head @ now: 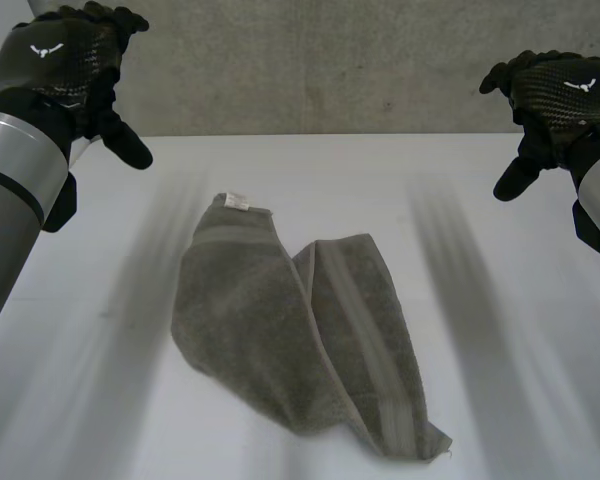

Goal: Fold the towel.

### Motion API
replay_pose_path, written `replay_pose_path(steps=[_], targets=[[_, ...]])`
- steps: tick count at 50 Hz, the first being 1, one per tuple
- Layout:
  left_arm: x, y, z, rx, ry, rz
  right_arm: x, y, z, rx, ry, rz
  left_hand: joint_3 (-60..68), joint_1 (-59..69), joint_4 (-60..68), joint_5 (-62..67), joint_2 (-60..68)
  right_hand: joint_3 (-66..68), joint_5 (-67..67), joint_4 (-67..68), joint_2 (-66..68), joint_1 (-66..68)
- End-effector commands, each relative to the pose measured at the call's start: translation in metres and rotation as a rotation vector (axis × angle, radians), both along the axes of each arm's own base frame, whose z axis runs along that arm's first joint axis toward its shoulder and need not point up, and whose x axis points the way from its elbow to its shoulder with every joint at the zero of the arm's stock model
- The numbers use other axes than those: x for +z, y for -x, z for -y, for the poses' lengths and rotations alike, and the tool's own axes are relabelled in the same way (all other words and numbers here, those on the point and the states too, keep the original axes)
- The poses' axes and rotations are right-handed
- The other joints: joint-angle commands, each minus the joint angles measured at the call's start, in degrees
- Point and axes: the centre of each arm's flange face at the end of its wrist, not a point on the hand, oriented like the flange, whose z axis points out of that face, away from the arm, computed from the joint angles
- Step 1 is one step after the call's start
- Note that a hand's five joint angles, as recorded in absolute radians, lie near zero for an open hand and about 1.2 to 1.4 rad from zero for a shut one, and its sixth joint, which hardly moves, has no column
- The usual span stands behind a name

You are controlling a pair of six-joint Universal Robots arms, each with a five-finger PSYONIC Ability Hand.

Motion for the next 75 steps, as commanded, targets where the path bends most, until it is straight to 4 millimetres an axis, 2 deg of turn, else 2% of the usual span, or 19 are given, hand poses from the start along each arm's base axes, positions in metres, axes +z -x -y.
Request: replay_pose_path(steps=[1, 11, 25, 27, 38, 39, 43, 46, 50, 51, 53, 54, 56, 60, 62, 66, 70, 72, 75], targets=[[-0.033, 0.016, 0.015, -0.086, -0.090, 0.053, -0.014, -0.004, 0.000, 0.041, -0.050, -0.127, 3.13, 2.68, 3.20, 1.50, 3.24, -3.49, -4.33, -4.42, -5.05, -6.00], [-0.112, 0.049, 0.027, -0.356, -0.237, 0.243, -0.064, -0.025, -0.047, 0.256, -0.414, -0.170, 2.96, 2.52, 3.03, 1.33, 3.07, -3.49, -4.33, -4.42, -5.05, -6.00], [-0.203, 0.080, 0.049, -0.553, -0.238, 0.542, -0.147, -0.033, -0.102, 0.281, -0.807, 0.129, 3.97, 3.52, 4.03, 2.33, 4.08, -3.49, -4.33, -4.42, -5.05, -6.00], [-0.210, 0.081, 0.051, -0.563, -0.236, 0.560, -0.166, -0.035, -0.104, 0.272, -0.846, 0.120, 4.31, 3.86, 4.37, 2.67, 4.41, -3.49, -4.33, -4.42, -5.05, -6.00], [-0.230, 0.085, 0.064, -0.580, -0.257, 0.601, -0.185, -0.052, -0.116, 0.307, -0.837, 0.068, 24.78, 24.34, 24.85, 23.15, 24.89, 2.48, 1.64, 1.55, 0.92, -0.03], [-0.230, 0.085, 0.064, -0.580, -0.258, 0.601, -0.187, -0.053, -0.113, 0.289, -0.823, 0.057, 24.83, 24.38, 24.90, 23.19, 24.94, 13.31, 12.47, 12.38, 11.74, 10.79], [-0.231, 0.085, 0.061, -0.590, -0.260, 0.647, -0.174, -0.057, -0.091, 0.215, -0.674, 0.078, 65.56, 65.11, 65.62, 63.92, 65.66, 66.41, 65.57, 65.48, 64.84, 63.89], [-0.222, 0.089, 0.065, -0.575, -0.203, 0.649, -0.150, -0.067, -0.067, 0.221, -0.491, 0.089, 70.23, 69.78, 70.29, 68.59, 70.33, 66.51, 65.67, 65.58, 64.95, 64.00], [-0.161, 0.098, 0.093, -0.395, 0.043, 0.563, -0.110, -0.081, -0.045, 0.252, -0.252, 0.046, 70.23, 69.78, 70.29, 68.59, 70.33, 66.51, 65.67, 65.58, 64.95, 64.00], [-0.160, 0.098, 0.093, -0.394, 0.044, 0.563, -0.091, -0.088, -0.034, 0.261, -0.124, 0.004, 70.23, 69.78, 70.29, 68.59, 70.33, 66.51, 65.67, 65.58, 64.95, 64.00], [-0.097, 0.092, 0.113, -0.168, 0.233, 0.419, -0.069, -0.096, -0.023, 0.259, 0.028, -0.032, 70.23, 69.78, 70.29, 68.59, 70.33, 66.51, 65.67, 65.58, 64.95, 64.00], [-0.097, 0.092, 0.113, -0.166, 0.234, 0.418, -0.047, -0.103, -0.011, 0.240, 0.187, -0.052, 70.23, 69.78, 70.29, 68.59, 70.33, 66.51, 65.67, 65.58, 64.95, 64.00], [-0.042, 0.079, 0.122, 0.039, 0.390, 0.245, -0.025, -0.108, -0.003, 0.206, 0.338, -0.068, 70.23, 69.78, 70.29, 68.59, 70.33, 66.51, 65.67, 65.58, 64.95, 64.00], [-0.006, 0.066, 0.117, 0.168, 0.485, 0.134, 0.016, -0.115, 0.009, 0.108, 0.661, -0.090, 70.23, 69.78, 70.29, 68.59, 70.33, 66.51, 65.67, 65.58, 64.95, 64.00], [-0.006, 0.064, 0.112, 0.181, 0.480, 0.127, 0.018, -0.118, 0.008, 0.107, 0.686, -0.084, 70.23, 69.78, 70.29, 68.59, 70.33, 66.51, 65.67, 65.58, 64.95, 64.00], [-0.041, 0.059, 0.092, 0.145, 0.371, 0.193, 0.000, -0.122, 0.008, 0.145, 0.619, -0.137, 70.23, 69.78, 70.29, 68.59, 70.33, 66.51, 65.67, 65.58, 64.95, 64.00], [-0.077, 0.062, 0.064, 0.082, 0.258, 0.260, -0.055, -0.127, 0.003, 0.282, 0.394, -0.279, 70.23, 69.78, 70.29, 68.59, 70.33, 66.51, 65.67, 65.58, 64.95, 64.00], [-0.117, 0.061, 0.040, 0.028, 0.138, 0.332, -0.072, -0.127, 0.000, 0.323, 0.317, -0.321, 70.23, 69.78, 70.29, 68.59, 70.33, 66.51, 65.67, 65.58, 64.95, 64.00], [-0.134, 0.060, 0.028, 0.004, 0.084, 0.369, -0.107, -0.125, -0.005, 0.381, 0.152, -0.409, 70.23, 69.78, 70.29, 68.59, 70.33, 66.51, 65.67, 65.58, 64.95, 64.00]])
